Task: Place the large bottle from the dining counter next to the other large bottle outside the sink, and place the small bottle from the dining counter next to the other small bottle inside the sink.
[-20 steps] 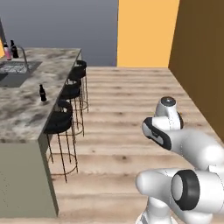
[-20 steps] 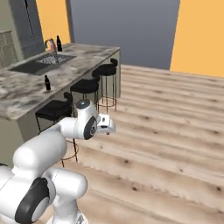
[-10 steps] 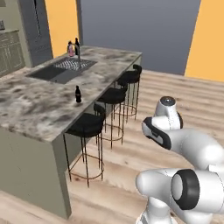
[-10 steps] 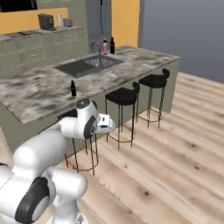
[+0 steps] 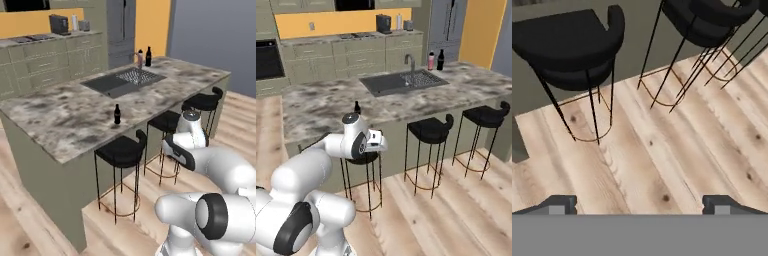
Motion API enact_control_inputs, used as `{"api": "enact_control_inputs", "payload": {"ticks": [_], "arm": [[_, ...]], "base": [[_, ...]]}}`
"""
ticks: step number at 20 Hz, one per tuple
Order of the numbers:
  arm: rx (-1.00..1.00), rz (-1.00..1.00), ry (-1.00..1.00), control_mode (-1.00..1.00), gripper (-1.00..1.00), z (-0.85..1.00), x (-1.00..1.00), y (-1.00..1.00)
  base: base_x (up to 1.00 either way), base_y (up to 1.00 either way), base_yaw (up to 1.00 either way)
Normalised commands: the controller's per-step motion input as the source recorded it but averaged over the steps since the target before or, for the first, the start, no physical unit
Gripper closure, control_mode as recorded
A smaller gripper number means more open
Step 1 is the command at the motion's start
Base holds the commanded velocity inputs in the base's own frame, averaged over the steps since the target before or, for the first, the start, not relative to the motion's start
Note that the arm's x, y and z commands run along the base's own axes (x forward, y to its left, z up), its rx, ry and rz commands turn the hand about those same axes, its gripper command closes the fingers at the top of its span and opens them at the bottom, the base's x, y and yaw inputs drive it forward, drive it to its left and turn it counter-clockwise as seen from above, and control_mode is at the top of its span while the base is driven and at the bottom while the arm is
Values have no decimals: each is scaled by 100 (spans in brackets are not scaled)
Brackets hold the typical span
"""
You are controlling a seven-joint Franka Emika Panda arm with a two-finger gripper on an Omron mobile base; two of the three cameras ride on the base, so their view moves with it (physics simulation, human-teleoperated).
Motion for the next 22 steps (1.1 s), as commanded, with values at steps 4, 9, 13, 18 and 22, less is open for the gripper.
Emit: {"api": "enact_control_inputs", "payload": {"ticks": [4,9,13,18,22], "arm": [[0,0,0,100,-100,0,0,0],[0,0,0,100,-100,0,0,0],[0,0,0,100,-100,0,0,0],[0,0,0,100,-100,0,0,0],[0,0,0,100,-100,0,0,0]], "base": [[15,-90,63],[5,-90,59],[1,-85,57],[0,-68,48],[0,-60,43]]}}
